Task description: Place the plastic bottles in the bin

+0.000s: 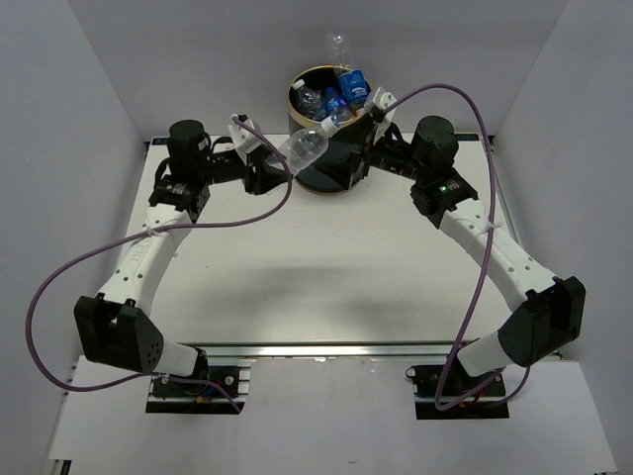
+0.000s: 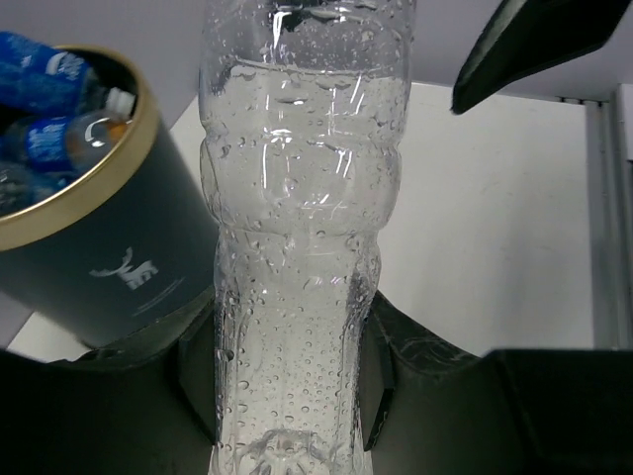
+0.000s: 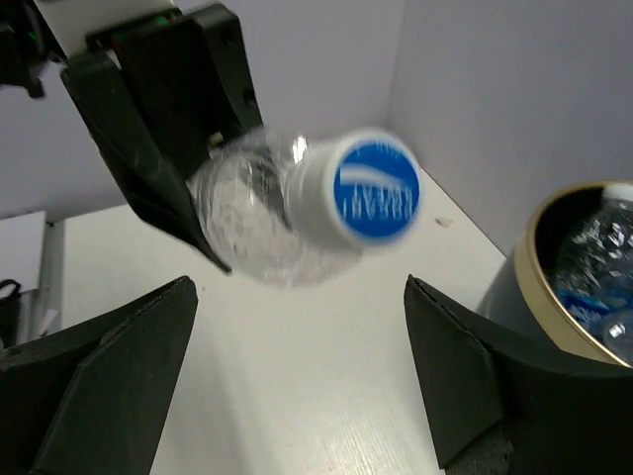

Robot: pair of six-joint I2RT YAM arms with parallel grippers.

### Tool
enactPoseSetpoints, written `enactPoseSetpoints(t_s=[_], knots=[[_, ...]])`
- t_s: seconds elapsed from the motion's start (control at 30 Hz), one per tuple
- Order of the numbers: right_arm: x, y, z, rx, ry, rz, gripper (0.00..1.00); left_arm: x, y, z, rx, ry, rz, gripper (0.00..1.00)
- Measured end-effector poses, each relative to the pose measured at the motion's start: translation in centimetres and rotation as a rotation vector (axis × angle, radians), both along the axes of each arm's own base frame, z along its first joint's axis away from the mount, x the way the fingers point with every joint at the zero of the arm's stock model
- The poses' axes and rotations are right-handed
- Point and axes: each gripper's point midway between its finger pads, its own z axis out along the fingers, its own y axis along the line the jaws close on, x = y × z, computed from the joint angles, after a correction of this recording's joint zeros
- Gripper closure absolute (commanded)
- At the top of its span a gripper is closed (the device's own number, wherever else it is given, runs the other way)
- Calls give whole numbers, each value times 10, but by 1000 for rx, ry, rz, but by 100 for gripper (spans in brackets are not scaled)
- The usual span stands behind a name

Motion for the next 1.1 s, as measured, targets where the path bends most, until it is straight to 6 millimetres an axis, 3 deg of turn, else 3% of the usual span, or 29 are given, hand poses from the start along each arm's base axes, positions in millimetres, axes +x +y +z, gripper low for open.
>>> enactPoseSetpoints(t_s=[0.13, 0.27, 0.37, 0.4, 0.47, 0.5, 0.53, 0.67, 0.83, 0.93, 1.1], knots=[[-3, 10, 7, 34, 16, 72, 11, -16, -22, 3, -27, 4, -83, 84], [-1, 25, 21, 71, 21, 155, 12, -16, -31, 12, -55, -22, -100, 84], [0, 31, 26, 95, 31, 197, 36, -12, -36, 12, -65, -18, -100, 84], [1, 33, 26, 101, 39, 203, 53, -10, -37, 12, -68, -14, -99, 80], [7, 32, 26, 115, 51, 199, 66, -7, -38, 12, -75, -12, -95, 61], [9, 32, 26, 119, 60, 196, 75, -6, -39, 12, -77, -5, -89, 18], [9, 32, 26, 121, 62, 199, 79, -5, -39, 11, -77, -4, -86, 2], [22, 32, 33, 151, 74, 136, 85, 2, -42, 15, -89, -9, -50, 2], [48, 35, 48, 153, 74, 14, 89, 38, -26, 32, -115, -66, 178, 2], [81, 31, 61, 150, 25, -143, 88, 65, 0, 51, -128, -94, 379, 2], [163, -12, 79, 141, -154, -531, 87, 86, 42, 67, -148, -119, 583, 2]])
